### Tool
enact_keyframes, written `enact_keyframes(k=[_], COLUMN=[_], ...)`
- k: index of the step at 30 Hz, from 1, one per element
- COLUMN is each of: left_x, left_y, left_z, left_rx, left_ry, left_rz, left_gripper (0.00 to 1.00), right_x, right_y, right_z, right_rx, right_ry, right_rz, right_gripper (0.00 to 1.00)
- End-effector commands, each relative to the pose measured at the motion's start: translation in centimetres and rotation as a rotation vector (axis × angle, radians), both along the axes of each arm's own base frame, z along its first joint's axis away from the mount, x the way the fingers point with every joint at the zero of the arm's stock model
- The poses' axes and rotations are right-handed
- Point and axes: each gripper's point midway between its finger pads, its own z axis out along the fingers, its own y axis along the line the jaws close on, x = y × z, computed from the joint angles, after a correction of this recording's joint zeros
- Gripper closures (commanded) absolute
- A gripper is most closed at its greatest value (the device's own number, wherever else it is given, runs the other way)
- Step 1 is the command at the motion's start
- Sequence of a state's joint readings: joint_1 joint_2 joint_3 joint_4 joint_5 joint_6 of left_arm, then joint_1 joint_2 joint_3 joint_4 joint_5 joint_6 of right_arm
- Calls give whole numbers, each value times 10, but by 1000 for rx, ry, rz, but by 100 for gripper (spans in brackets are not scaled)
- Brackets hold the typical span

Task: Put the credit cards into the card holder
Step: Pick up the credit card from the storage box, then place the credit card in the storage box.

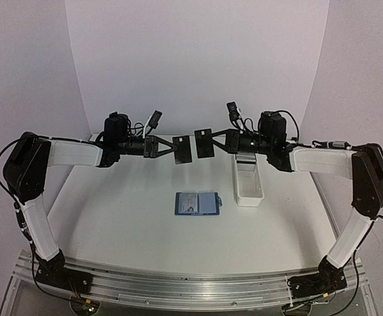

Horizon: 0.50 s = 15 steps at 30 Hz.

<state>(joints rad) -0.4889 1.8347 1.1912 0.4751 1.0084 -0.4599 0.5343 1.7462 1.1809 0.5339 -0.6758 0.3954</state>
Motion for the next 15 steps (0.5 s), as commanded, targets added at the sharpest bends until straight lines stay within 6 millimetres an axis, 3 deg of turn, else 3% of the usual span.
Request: enact_keyframes(k=[1, 4, 5, 7, 10, 11, 15], left_x=[8, 11, 11, 11, 11, 12, 13], left_y=[4, 8, 9, 10, 10, 10, 10], left_z=[3, -8, -10, -12, -14, -14, -16], left_rx=[56, 100, 105, 113, 118, 120, 128], left_ry=[-57, -55, -55, -57, -64, -66, -66], left_rz=[65, 105, 108, 113, 114, 115, 121], left_gripper=[100, 100, 100, 100, 100, 100, 100], right_x=[29, 67, 65, 72, 62, 63, 53], right_y=[-42, -102, -116, -151, -177, -178, -180], right_z=[-3, -41, -63, -84, -122, -123, -167], right_rx=[-151, -386, -476, -619, -805, -824, -970], right_ry=[47, 225, 303, 413, 572, 592, 749], right_rz=[-253, -573, -625, -786, -872, -880, -845], right_gripper=[100, 100, 100, 100, 100, 100, 100])
